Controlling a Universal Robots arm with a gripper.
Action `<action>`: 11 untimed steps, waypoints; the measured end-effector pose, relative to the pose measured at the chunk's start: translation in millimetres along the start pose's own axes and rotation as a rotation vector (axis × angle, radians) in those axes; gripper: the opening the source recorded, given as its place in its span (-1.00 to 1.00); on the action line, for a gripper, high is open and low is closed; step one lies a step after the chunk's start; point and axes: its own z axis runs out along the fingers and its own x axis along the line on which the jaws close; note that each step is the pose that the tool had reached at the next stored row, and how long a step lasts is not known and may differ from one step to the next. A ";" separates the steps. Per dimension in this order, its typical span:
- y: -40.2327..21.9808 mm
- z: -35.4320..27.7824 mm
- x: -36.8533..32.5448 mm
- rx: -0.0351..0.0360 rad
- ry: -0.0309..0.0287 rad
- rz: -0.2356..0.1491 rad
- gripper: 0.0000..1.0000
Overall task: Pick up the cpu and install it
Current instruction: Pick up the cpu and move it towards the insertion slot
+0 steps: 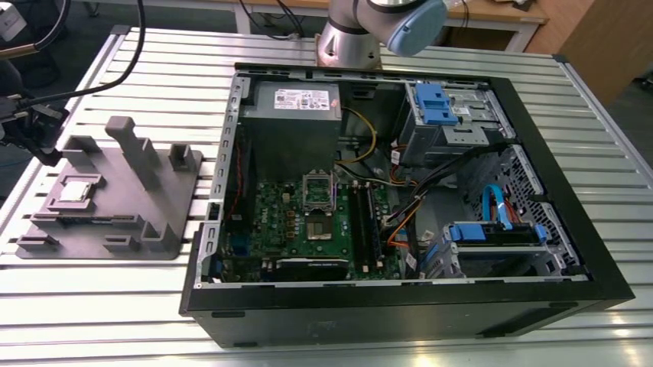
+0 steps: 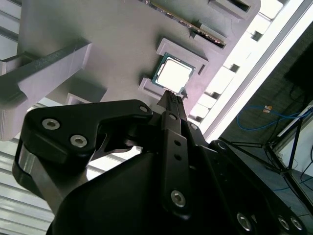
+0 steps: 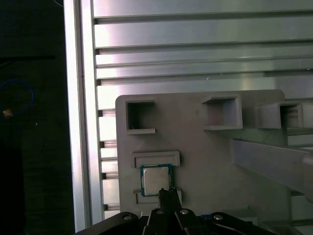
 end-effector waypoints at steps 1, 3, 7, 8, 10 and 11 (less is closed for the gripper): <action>0.0 0.3 0.0 -0.0001 -0.0001 0.000 -0.79; 0.0 1.9 0.0 -0.0003 -0.0003 0.000 -0.79; -0.2 8.1 0.5 -0.0001 -0.0001 0.000 -0.79; -0.3 10.0 0.7 -0.0001 -0.0001 0.000 -0.79; -0.4 13.6 1.1 -0.0001 -0.0001 0.000 -0.79; -0.5 15.4 1.3 -0.0001 -0.0001 0.000 -0.79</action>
